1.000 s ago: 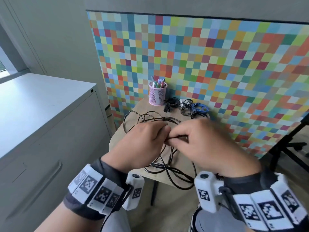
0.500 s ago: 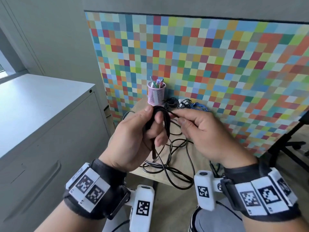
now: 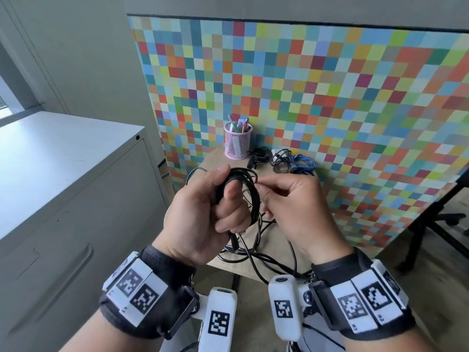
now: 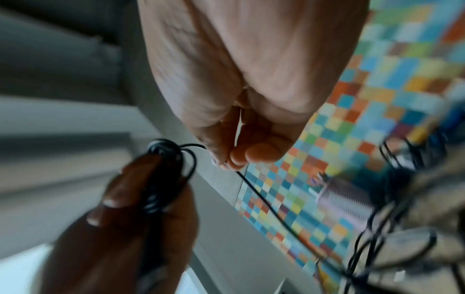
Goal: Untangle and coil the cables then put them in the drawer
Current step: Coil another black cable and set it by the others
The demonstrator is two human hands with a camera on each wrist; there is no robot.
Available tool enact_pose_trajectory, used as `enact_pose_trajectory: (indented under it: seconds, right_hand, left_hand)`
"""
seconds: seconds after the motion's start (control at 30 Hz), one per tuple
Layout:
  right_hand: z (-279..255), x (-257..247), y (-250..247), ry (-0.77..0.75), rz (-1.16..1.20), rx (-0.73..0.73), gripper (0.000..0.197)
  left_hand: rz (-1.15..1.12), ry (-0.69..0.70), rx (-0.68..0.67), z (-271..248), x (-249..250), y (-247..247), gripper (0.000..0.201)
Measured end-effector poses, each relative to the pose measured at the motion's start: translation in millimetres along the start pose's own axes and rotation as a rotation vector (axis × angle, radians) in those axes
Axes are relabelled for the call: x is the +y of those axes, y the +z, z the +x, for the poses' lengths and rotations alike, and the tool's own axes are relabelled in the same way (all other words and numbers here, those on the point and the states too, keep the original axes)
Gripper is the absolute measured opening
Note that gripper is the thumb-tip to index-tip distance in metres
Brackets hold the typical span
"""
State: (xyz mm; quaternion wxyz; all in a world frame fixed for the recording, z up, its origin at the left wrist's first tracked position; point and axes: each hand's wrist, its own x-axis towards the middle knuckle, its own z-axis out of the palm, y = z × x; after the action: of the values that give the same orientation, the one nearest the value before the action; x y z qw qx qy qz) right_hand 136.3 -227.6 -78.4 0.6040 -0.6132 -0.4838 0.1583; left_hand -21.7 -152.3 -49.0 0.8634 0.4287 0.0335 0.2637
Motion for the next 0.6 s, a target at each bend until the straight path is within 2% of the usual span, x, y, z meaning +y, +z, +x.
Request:
enact_pose_trajectory:
  seconds: [0.1,0.2,0.27,0.37,0.6]
  right_hand:
    - [-8,-8,10,0.121,0.321,-0.075,0.015]
    - [-17,-19,14,0.168,0.600,-0.181,0.036]
    - [-21,-25,18,0.111,0.573,-0.211,0.035]
    - [-22,-23,24,0.087,0.465,-0.110,0.020]
    - [-18,-20,23,0.098,0.318,0.099,0.014]
  left_hand:
    - [-0.020,0.039,0.040,3,2,0,0.041]
    - [-0.032,0.058,0.091,5,3,-4,0.042]
    - [-0.029,0.061,0.100,5,3,-6,0.041]
    - [0.052,0.063,0.136,4,0,-4,0.040]
    - [0.507,0.308,0.234,7,-10,-7,0.038]
